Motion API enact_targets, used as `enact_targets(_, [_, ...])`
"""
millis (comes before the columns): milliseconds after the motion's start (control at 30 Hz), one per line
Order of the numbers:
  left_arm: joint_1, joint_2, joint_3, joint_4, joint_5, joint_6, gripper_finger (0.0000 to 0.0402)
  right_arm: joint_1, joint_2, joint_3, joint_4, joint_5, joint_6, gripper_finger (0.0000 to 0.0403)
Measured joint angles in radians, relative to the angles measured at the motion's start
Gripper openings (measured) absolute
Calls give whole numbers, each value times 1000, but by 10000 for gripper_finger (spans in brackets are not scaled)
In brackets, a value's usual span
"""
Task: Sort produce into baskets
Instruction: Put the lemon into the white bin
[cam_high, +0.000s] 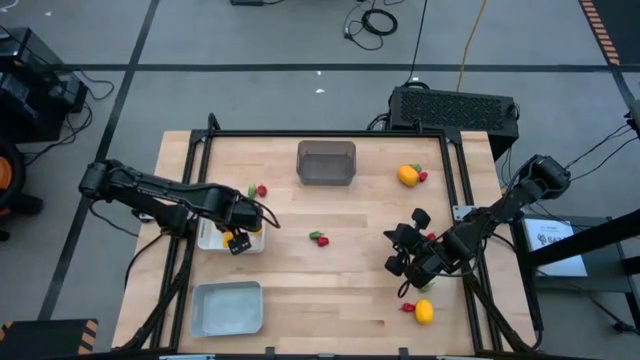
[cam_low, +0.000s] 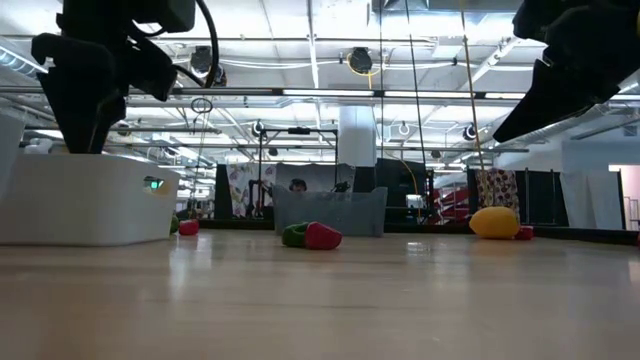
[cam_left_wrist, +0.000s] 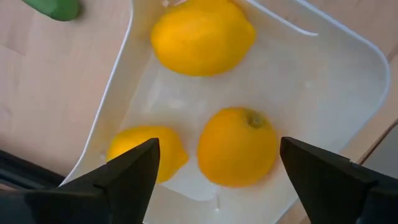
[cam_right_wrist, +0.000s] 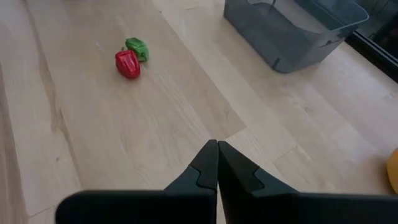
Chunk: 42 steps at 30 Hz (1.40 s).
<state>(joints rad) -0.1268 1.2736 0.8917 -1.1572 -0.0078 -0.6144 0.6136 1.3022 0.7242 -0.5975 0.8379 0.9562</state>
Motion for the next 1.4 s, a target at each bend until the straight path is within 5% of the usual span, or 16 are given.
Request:
enact_targets(400, [2, 0, 85, 169, -1, 130, 340, -8, 0, 0, 0, 1, -6, 0])
enact_targets(733, [14, 30, 56, 934, -95, 634, 341, -178, -30, -1, -42, 72, 66, 0])
enact_targets(933, [81, 155, 38, 1179, -52, 743, 341, -361, -143, -1, -182, 18, 41, 0])
enact_targets(1133, [128, 277, 39, 1444, 34, 839, 341, -635, -258, -1, -220, -167, -185, 13])
enact_targets(1400, [219, 327, 38, 1599, 151, 885, 341, -1035, -225, 0, -180, -515, -511, 94])
